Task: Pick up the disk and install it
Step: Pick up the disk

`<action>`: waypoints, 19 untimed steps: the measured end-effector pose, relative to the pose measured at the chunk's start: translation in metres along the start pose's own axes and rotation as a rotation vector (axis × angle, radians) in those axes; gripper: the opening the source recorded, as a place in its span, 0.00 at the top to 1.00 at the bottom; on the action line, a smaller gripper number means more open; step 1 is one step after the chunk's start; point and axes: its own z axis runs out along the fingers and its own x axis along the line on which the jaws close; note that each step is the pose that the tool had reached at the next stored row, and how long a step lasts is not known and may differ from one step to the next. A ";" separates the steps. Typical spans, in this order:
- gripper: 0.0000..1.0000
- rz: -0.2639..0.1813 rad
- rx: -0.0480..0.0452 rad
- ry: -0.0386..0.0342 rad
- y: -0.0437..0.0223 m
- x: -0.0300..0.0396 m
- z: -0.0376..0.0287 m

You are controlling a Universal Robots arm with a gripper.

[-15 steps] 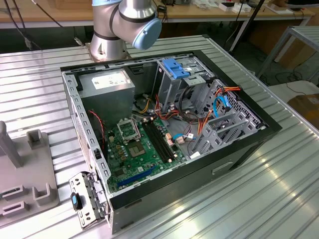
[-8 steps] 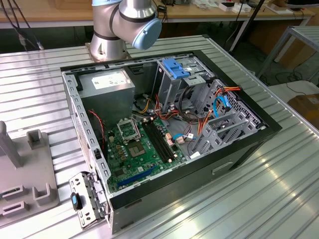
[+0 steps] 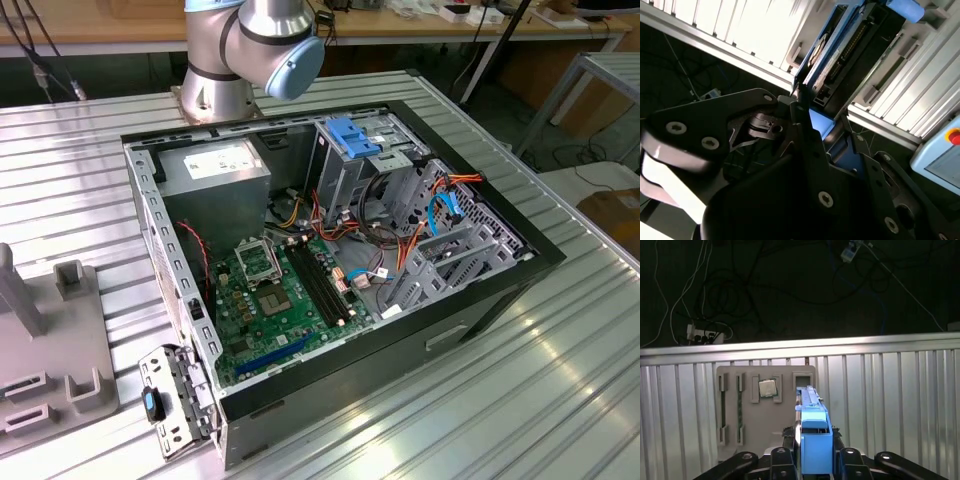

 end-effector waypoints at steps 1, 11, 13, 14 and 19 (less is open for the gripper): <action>0.63 0.000 0.0015 0.0000 0.0001 0.0000 -0.0012; 0.63 0.000 0.0198 -0.0010 0.0005 0.0001 -0.0349; 0.63 0.000 0.0230 -0.0012 0.0004 0.0001 -0.0498; 0.63 0.000 0.0244 -0.0012 0.0003 0.0001 -0.0573; 0.63 0.000 0.0281 -0.0015 0.0003 0.0000 -0.0684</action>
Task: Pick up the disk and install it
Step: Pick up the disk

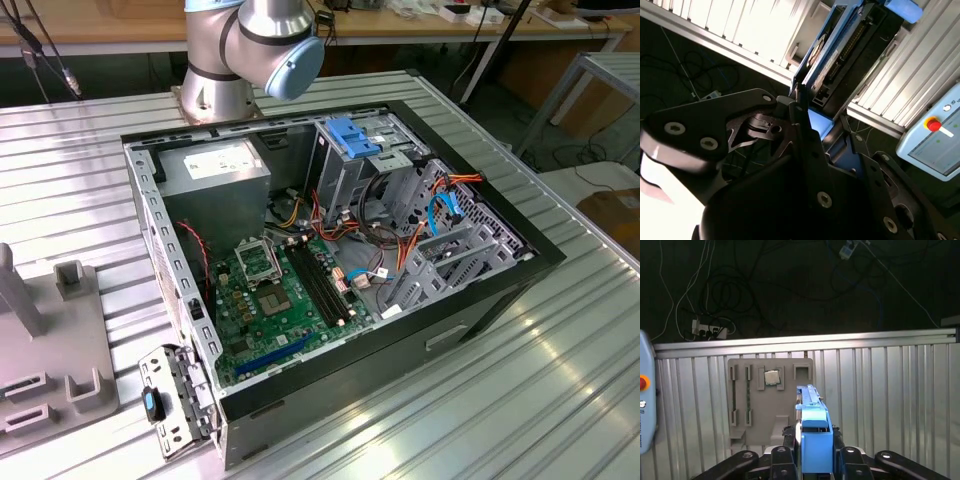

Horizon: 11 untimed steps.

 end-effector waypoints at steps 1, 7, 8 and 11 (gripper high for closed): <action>0.63 0.000 0.0003 0.0000 0.0000 0.0000 0.0000; 0.63 0.000 0.0004 0.0000 0.0000 0.0000 0.0000; 0.63 0.000 0.0004 0.0000 0.0000 0.0000 -0.0001; 0.63 0.000 0.0006 -0.0001 -0.0005 -0.0001 -0.0001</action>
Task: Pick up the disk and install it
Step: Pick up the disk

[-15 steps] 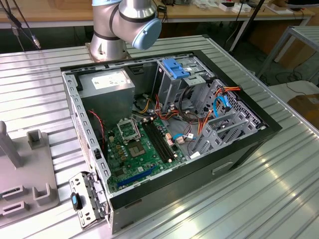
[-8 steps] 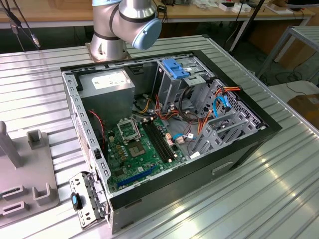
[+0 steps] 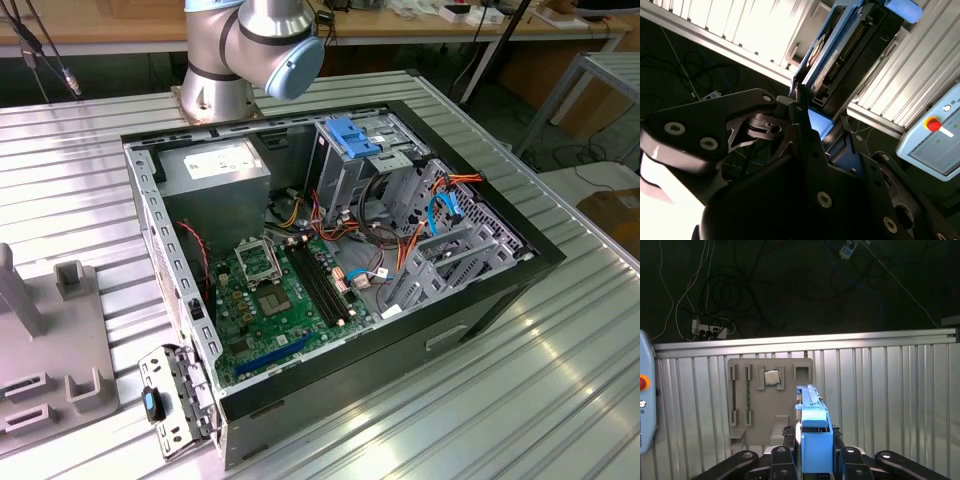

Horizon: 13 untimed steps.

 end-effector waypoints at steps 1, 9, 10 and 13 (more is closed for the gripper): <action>0.63 0.000 0.0000 0.0000 -0.0009 0.0000 0.0000; 0.63 0.000 -0.0001 0.0001 -0.0152 -0.0008 0.0005; 0.63 0.000 -0.0001 0.0001 -0.0164 -0.0008 0.0006; 0.63 0.000 -0.0002 0.0001 -0.0218 -0.0012 0.0007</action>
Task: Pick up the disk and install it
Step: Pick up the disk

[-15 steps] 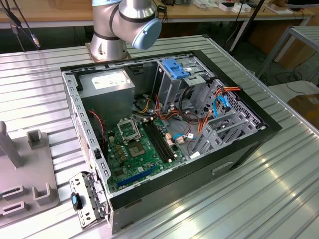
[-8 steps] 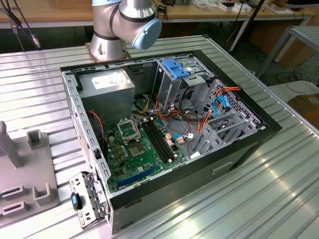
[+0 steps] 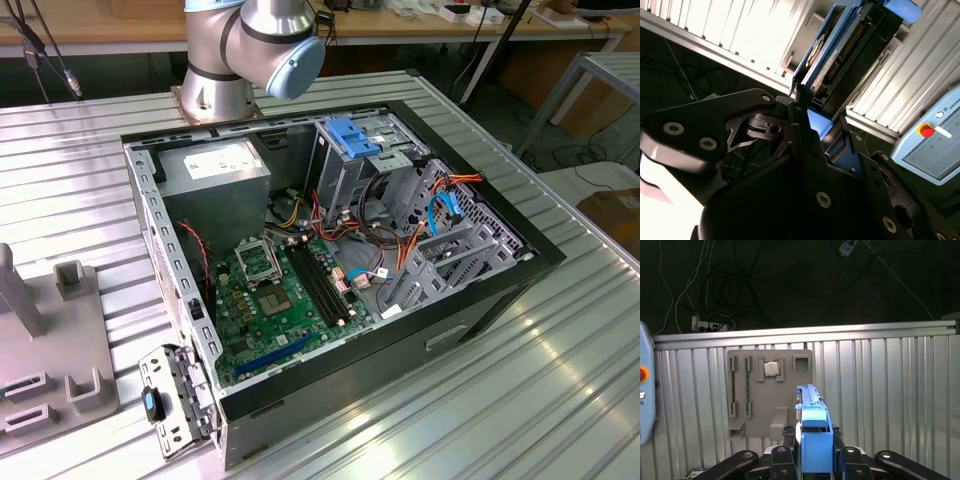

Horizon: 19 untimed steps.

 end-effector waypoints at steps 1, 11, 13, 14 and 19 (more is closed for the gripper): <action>0.63 0.000 0.0001 -0.0001 -0.0015 -0.0001 0.0001; 0.63 0.000 -0.0001 0.0001 -0.0130 -0.0007 0.0004; 0.63 0.000 0.0001 0.0000 -0.0189 -0.0010 0.0007; 0.63 0.000 0.0001 0.0000 -0.0206 -0.0011 0.0008; 0.63 0.000 0.0000 0.0000 -0.0453 -0.0025 0.0016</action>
